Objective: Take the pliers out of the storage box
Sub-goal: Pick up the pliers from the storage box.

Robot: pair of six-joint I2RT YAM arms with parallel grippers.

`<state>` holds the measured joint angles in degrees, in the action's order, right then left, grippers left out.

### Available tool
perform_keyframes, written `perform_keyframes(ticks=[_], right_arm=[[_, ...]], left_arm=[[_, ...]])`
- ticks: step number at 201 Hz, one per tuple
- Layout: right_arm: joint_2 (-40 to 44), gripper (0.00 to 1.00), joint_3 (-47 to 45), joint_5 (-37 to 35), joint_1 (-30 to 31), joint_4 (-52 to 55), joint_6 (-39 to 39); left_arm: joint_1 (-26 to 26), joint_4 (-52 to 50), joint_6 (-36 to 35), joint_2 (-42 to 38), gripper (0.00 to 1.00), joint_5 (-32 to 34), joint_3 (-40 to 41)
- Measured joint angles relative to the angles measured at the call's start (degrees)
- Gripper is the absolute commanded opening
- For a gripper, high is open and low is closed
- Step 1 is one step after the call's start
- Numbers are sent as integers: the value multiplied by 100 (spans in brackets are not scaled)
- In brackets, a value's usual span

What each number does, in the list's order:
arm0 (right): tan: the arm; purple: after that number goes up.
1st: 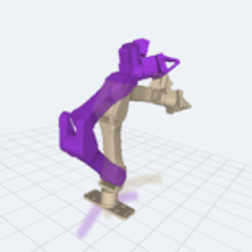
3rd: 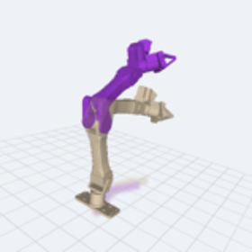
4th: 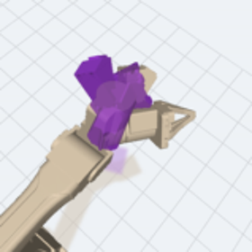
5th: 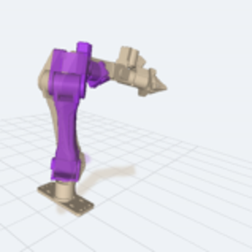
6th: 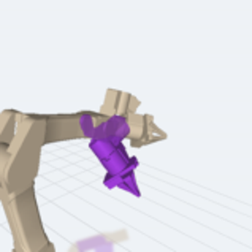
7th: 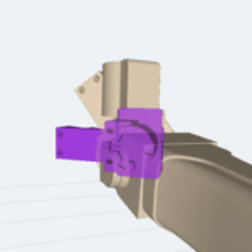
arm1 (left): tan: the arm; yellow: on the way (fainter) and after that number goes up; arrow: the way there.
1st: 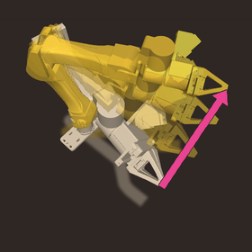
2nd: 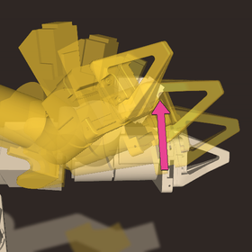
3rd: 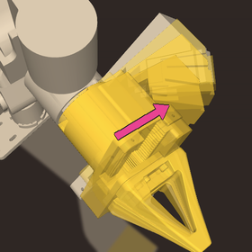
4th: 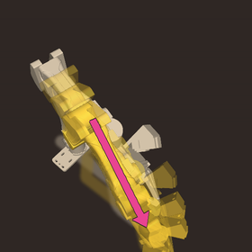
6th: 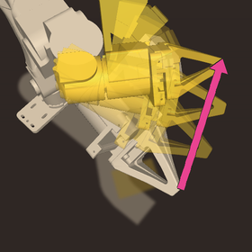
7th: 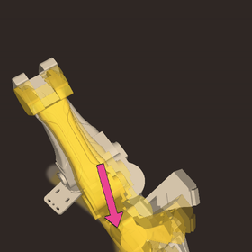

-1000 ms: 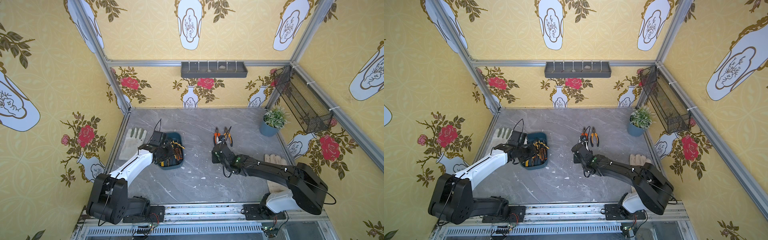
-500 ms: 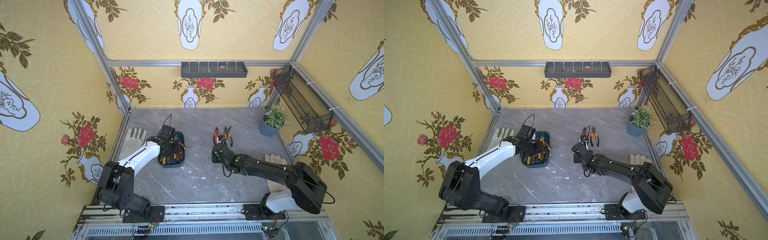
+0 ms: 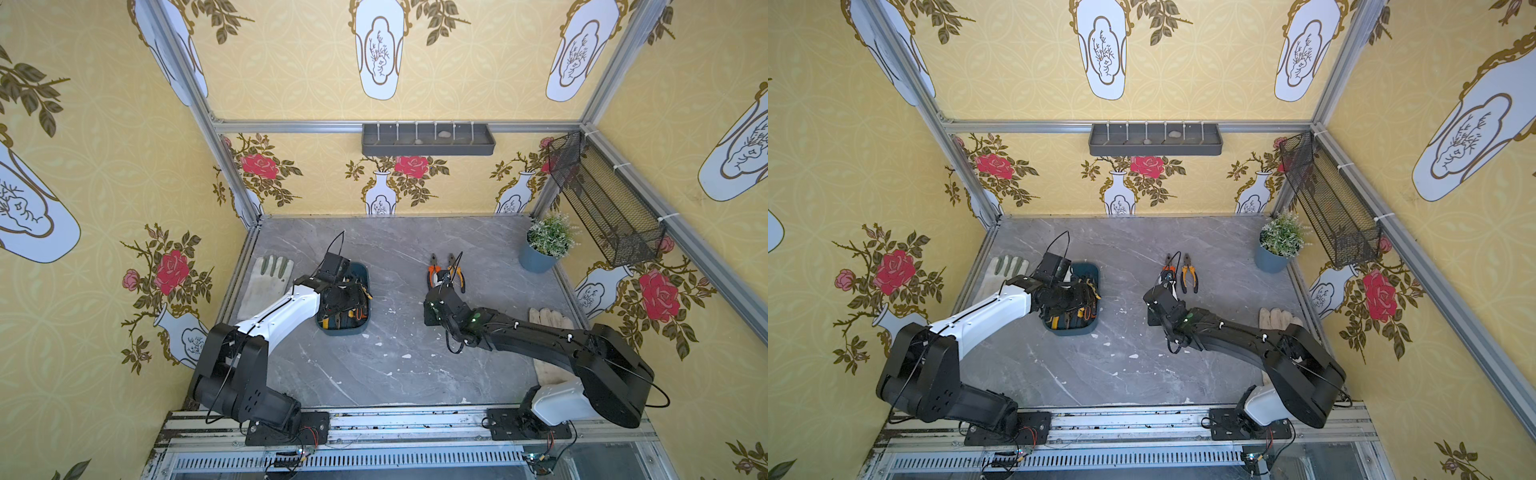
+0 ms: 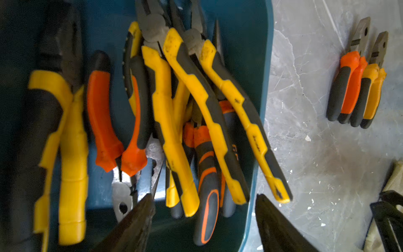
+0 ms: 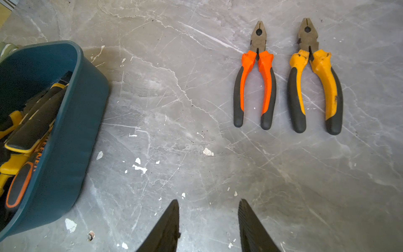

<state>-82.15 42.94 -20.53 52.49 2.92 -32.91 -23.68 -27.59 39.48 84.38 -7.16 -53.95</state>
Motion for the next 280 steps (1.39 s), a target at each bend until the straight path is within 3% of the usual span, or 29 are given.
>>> perform_keyframes(ticks=[69, 169, 220, 280], right_arm=[[-68, 45, 31, 61, 0, 4, 0], [-76, 46, 37, 74, -11, 2, 0], [-87, 46, 33, 94, -63, -2, -2], [-81, 46, -42, 208, -162, -39, -4]], left_arm=[[0, 66, 175, -181, 48, 61, 389], [424, 420, 411, 372, 44, -363, 216], [428, 240, 422, 785, 27, -503, -203], [428, 168, 402, 911, 23, -516, -243]])
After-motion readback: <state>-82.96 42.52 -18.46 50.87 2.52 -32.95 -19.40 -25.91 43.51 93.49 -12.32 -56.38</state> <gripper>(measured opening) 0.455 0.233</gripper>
